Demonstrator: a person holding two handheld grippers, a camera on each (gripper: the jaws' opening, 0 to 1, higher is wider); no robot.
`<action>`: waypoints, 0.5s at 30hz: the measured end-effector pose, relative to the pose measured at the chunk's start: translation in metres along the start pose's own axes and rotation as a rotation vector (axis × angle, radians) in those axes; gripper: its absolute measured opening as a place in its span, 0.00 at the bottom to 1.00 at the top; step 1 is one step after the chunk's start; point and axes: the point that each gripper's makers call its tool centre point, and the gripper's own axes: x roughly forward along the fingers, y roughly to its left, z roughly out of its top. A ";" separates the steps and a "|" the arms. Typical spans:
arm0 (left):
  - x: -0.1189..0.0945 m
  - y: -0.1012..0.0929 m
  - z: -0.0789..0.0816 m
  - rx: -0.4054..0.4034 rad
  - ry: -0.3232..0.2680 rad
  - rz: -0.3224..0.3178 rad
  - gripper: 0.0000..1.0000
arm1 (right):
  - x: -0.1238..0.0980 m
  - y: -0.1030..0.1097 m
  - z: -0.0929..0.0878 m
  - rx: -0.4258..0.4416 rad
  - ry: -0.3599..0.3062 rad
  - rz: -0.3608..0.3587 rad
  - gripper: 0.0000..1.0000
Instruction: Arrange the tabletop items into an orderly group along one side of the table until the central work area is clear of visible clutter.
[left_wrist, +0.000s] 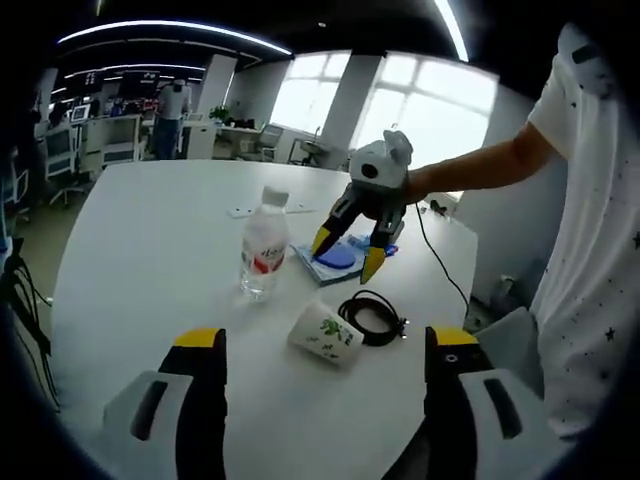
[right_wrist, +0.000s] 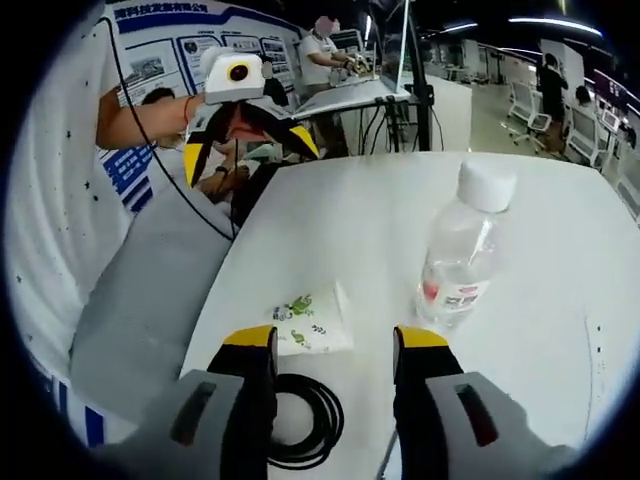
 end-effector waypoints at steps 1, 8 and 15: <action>0.000 0.000 -0.001 -0.002 0.001 0.001 0.83 | 0.002 0.000 0.000 -0.001 0.001 0.010 0.42; -0.002 0.000 -0.009 -0.022 0.004 0.010 0.83 | 0.017 0.003 -0.010 -0.014 0.060 0.112 0.31; -0.003 0.001 -0.016 -0.045 0.007 0.023 0.83 | 0.029 0.002 -0.011 -0.028 0.082 0.166 0.29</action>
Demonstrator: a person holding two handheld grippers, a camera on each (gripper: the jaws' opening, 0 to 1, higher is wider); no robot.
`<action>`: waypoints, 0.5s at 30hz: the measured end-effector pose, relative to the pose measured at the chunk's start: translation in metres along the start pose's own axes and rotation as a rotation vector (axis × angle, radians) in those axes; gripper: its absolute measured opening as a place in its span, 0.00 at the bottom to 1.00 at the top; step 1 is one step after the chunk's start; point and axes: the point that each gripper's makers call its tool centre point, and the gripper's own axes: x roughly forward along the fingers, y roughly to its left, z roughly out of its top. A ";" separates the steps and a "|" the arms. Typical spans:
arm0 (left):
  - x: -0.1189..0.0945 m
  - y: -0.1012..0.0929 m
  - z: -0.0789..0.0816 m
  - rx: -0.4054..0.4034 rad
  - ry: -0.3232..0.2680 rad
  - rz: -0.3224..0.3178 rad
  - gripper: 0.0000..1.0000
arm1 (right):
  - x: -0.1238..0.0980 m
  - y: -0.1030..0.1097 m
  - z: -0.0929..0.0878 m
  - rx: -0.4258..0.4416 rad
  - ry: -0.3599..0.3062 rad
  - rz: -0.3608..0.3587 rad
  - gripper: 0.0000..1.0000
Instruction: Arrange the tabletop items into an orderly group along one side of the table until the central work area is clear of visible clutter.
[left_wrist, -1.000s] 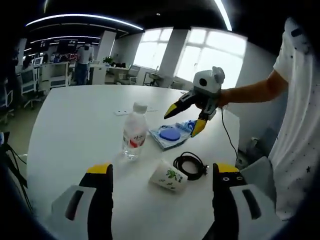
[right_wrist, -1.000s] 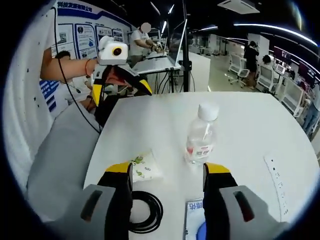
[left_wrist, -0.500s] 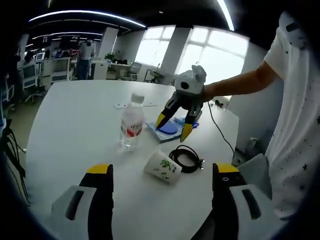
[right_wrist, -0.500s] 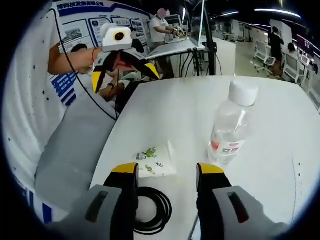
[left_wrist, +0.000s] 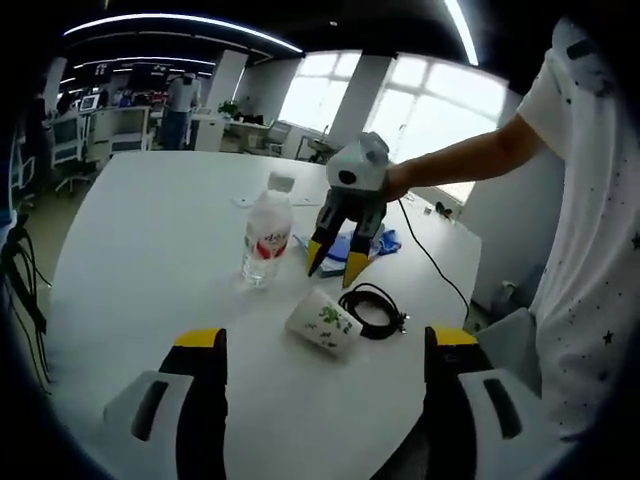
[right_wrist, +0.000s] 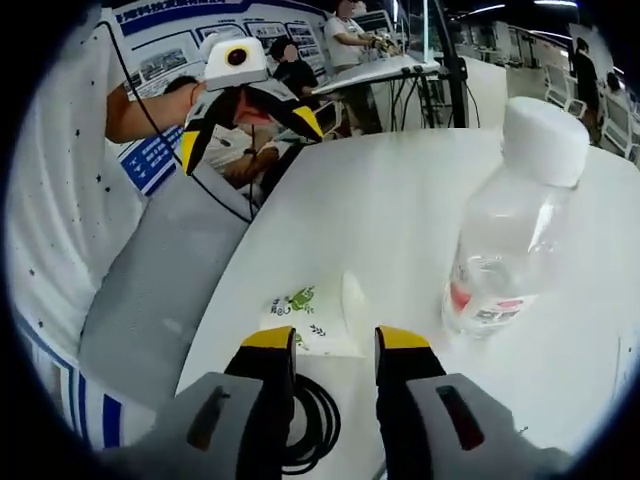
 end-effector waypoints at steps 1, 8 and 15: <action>0.000 0.000 -0.001 -0.002 0.001 0.000 0.82 | 0.001 0.001 -0.001 -0.005 0.003 0.006 0.28; 0.002 0.001 -0.003 -0.018 -0.001 0.003 0.82 | 0.009 -0.001 -0.005 0.001 0.007 0.033 0.25; 0.005 0.001 -0.004 -0.021 0.001 0.003 0.81 | 0.013 0.000 -0.010 0.003 0.008 0.059 0.19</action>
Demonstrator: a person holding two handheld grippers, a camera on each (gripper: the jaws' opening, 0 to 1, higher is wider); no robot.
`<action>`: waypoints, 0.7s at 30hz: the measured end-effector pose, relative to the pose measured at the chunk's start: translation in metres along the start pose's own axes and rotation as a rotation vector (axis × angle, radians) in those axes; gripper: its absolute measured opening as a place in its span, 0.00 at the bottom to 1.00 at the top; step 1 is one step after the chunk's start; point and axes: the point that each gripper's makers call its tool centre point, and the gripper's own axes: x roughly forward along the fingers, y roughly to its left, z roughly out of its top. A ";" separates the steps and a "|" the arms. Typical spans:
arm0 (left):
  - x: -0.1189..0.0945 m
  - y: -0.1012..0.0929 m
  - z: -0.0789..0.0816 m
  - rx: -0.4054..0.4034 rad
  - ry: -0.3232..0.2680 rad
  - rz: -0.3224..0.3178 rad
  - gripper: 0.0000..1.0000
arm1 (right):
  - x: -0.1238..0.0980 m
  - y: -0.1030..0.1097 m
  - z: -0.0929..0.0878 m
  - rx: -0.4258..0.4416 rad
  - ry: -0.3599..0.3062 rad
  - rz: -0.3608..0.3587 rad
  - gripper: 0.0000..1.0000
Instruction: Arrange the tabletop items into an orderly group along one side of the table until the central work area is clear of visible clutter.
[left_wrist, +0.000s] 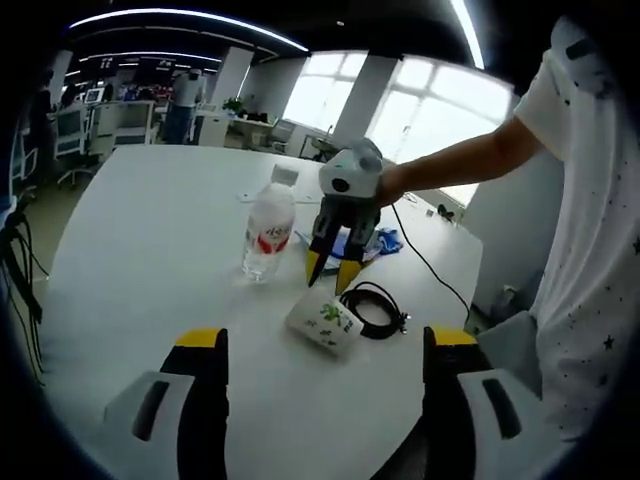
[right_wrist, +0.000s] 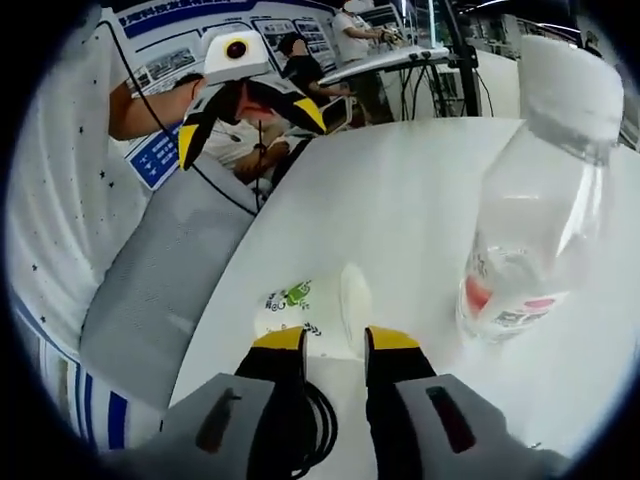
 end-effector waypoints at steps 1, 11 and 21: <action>0.000 0.000 0.000 -0.001 -0.001 0.000 0.81 | 0.000 0.000 0.000 0.007 -0.001 0.000 0.19; 0.005 -0.002 -0.002 -0.007 0.001 -0.006 0.80 | 0.001 0.011 -0.005 -0.019 0.023 0.041 0.03; 0.005 -0.005 -0.001 -0.007 -0.005 -0.009 0.80 | 0.007 0.036 -0.010 -0.037 0.059 0.112 0.00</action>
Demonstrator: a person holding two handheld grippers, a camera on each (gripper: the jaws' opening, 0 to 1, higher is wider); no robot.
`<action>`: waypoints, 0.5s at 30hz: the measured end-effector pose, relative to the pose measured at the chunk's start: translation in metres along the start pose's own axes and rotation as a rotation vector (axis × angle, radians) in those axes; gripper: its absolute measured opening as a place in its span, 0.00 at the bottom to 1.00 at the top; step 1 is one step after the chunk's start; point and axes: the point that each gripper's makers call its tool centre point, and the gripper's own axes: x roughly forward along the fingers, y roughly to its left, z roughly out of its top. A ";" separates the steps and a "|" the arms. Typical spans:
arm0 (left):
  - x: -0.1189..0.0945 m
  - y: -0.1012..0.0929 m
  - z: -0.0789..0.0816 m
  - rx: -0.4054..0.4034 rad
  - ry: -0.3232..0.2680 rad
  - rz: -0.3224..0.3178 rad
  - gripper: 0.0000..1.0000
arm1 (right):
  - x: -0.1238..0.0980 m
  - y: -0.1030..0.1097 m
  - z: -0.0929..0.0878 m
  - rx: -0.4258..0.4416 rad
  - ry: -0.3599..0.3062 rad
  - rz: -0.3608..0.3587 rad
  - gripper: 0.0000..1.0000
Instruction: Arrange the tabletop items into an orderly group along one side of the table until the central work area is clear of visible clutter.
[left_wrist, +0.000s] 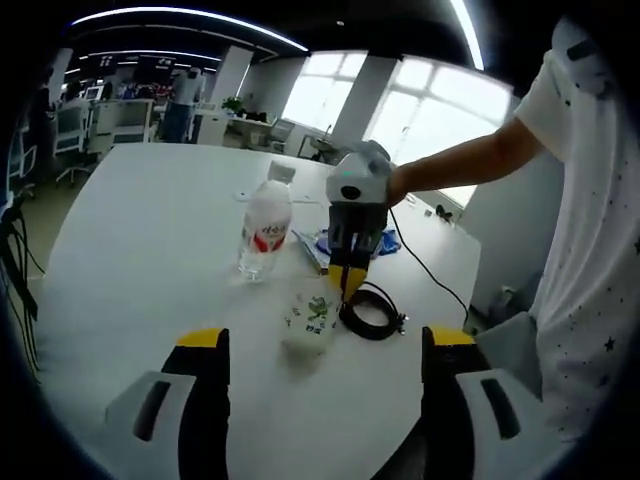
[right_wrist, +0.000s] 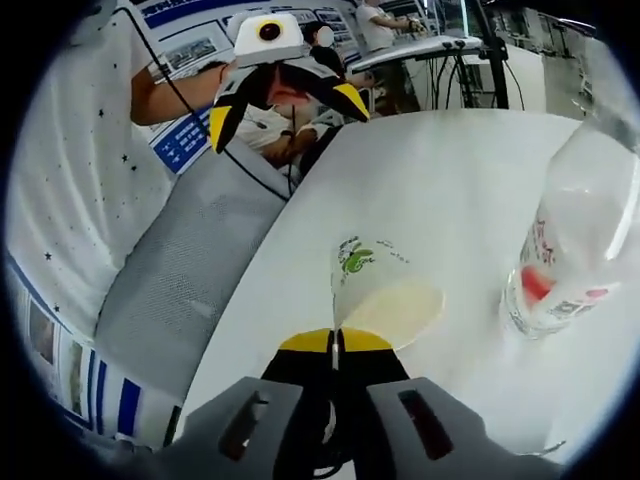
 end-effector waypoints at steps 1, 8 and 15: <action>0.000 0.000 0.000 0.004 0.003 0.000 0.80 | 0.001 0.002 -0.001 -0.004 0.004 0.001 0.00; -0.001 -0.002 0.003 0.008 -0.006 -0.004 0.80 | -0.006 0.014 0.001 0.005 0.003 -0.007 0.00; 0.001 -0.006 0.004 0.016 -0.011 -0.016 0.80 | -0.022 0.017 0.001 0.016 0.010 -0.071 0.00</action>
